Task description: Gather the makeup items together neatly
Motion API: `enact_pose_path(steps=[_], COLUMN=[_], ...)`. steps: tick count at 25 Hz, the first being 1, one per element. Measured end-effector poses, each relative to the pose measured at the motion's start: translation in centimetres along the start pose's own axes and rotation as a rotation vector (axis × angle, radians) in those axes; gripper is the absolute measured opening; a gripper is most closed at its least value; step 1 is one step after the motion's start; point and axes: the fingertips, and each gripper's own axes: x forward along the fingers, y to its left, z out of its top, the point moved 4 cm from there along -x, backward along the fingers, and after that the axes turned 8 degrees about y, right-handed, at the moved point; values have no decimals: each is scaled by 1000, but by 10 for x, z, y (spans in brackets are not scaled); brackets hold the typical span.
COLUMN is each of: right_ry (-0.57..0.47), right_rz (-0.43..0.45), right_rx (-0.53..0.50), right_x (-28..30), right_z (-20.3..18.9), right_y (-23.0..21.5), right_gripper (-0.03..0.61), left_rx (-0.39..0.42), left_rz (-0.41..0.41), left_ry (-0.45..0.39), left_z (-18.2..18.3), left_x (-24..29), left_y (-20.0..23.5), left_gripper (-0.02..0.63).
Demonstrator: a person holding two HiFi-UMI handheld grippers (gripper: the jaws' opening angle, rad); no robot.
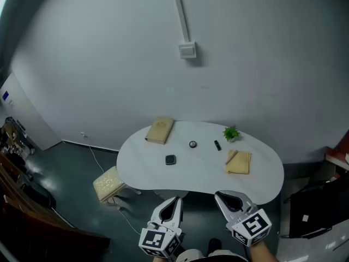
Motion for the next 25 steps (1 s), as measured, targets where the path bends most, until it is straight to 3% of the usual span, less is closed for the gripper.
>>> enact_pose_path(steps=[10, 25], right_ry=[7, 26], right_rz=[-35, 1], right_rx=[-47, -31], right_x=[-6, -16], right_z=[-3, -25], right_y=[3, 14], right_gripper=[8, 12], left_rx=[20, 48], left_rz=[-7, -11], left_ry=[-5, 10], left_z=[-1, -17], left_x=[-3, -10], left_y=[-7, -30], left_gripper=[-2, 0])
